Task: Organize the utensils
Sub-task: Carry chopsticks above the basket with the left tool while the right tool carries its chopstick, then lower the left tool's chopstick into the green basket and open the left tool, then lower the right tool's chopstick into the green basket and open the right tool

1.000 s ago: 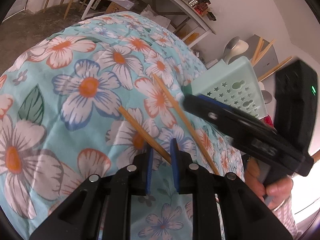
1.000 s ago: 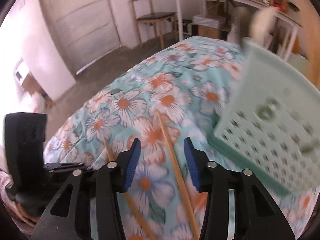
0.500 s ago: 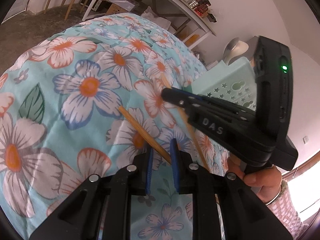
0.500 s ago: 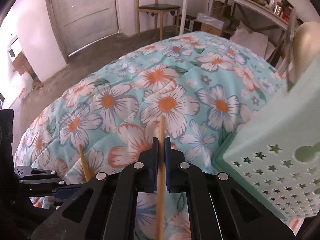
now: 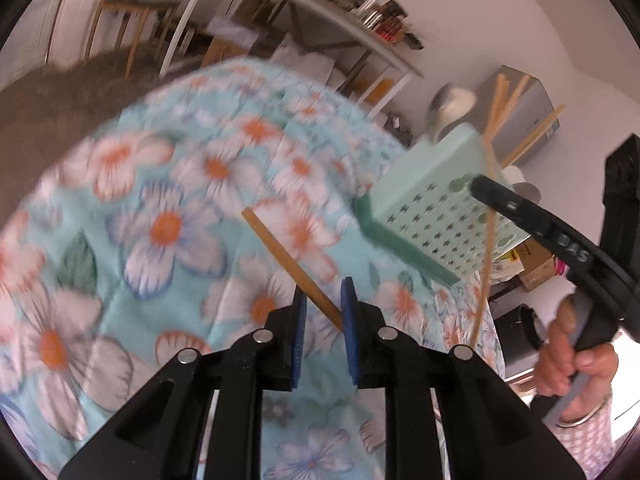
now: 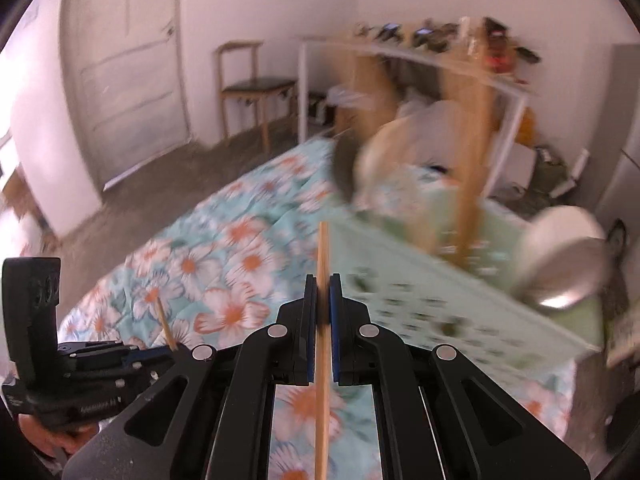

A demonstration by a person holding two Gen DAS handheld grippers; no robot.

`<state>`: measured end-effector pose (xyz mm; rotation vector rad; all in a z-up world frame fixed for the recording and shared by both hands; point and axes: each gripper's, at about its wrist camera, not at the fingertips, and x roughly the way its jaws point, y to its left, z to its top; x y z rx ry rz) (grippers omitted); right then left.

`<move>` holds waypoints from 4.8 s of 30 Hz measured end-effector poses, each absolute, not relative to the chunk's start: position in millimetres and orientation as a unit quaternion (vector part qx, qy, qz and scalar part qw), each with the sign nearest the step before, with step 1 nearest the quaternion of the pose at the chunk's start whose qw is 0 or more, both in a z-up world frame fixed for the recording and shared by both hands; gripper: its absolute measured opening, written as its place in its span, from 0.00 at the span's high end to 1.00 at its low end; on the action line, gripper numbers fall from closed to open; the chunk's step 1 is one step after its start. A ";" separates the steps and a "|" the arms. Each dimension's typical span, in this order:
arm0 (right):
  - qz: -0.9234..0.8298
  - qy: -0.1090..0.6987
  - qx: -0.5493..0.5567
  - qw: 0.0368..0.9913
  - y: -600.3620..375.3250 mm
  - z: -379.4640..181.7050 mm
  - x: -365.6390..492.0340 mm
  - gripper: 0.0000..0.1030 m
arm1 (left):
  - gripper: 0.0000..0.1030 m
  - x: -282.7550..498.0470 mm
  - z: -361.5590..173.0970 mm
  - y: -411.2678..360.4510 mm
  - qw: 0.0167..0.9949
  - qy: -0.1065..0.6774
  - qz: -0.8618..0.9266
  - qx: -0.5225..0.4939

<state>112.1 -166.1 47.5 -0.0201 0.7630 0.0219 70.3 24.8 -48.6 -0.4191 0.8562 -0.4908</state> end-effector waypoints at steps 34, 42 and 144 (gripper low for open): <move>-0.098 0.246 0.107 0.958 -260.2 114.4 -30.0 0.96 | 0.90 40.1 45.2 -88.7 0.914 0.286 -0.288 0.001; -0.096 0.236 0.118 0.960 -262.0 117.2 -41.3 0.96 | 0.90 36.5 46.3 -95.2 0.914 0.285 -0.290 0.009; -0.090 0.145 0.021 0.985 -229.6 229.4 77.3 0.96 | 0.06 53.7 57.5 -28.9 0.912 0.334 -0.238 0.029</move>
